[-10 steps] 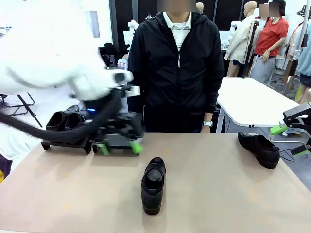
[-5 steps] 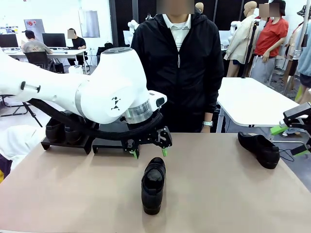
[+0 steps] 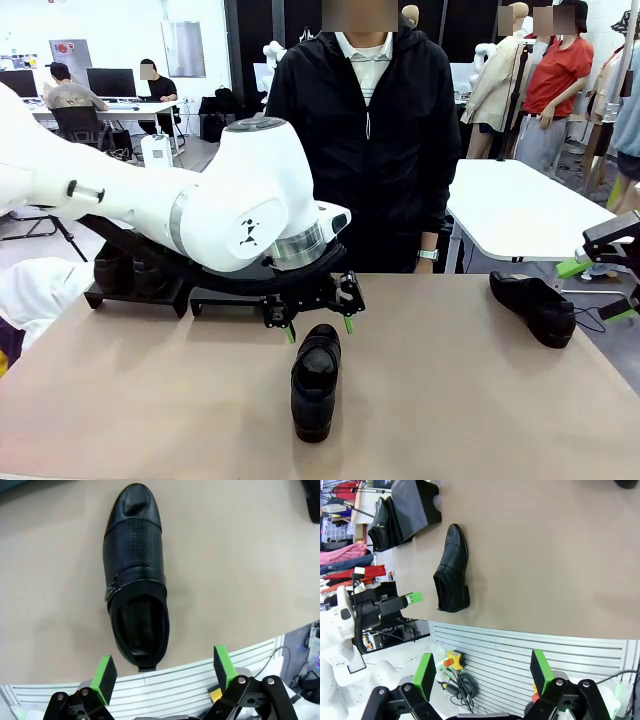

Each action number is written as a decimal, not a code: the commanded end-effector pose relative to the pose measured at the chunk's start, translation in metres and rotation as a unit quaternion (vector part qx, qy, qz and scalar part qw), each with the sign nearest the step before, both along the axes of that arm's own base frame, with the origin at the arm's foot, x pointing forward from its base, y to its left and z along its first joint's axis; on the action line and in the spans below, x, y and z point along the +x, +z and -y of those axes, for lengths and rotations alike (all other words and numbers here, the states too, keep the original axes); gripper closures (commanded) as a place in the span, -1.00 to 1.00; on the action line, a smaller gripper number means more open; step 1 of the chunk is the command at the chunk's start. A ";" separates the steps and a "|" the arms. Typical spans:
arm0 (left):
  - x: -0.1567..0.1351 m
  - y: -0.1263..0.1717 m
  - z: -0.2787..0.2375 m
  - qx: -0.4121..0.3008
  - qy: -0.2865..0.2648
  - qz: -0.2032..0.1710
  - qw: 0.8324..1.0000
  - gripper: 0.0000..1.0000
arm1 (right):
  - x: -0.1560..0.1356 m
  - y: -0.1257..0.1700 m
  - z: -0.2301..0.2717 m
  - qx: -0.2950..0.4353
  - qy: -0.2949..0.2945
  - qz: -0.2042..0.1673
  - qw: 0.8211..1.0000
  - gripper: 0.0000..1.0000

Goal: Organize the shoes by placing them on the stand.
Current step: Place the Shoe from the middle of the table onto the Shoes Stand.

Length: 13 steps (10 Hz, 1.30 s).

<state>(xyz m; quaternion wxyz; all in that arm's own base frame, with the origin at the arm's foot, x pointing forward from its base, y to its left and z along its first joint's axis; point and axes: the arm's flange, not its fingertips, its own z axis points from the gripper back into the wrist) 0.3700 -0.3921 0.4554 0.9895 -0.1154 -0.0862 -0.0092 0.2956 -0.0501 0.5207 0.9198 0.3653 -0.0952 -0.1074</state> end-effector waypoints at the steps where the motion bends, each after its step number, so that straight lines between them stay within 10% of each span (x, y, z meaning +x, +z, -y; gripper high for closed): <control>1: 0.001 -0.010 0.018 -0.008 0.021 -0.012 1.000 -1.00 | 0.001 0.002 0.001 0.006 0.004 0.003 1.000 -1.00; 6: 0.018 -0.092 0.065 0.041 0.047 -0.064 0.996 -1.00 | 0.001 0.002 0.001 0.006 0.004 0.003 1.000 -1.00; 11: 0.031 -0.113 0.063 0.064 0.081 -0.063 0.993 -1.00 | 0.001 0.002 0.001 0.006 0.004 0.003 1.000 -1.00; 13: 0.030 -0.114 0.062 0.073 0.083 -0.055 0.992 1.00 | 0.001 0.002 0.001 0.006 0.004 0.003 1.000 -1.00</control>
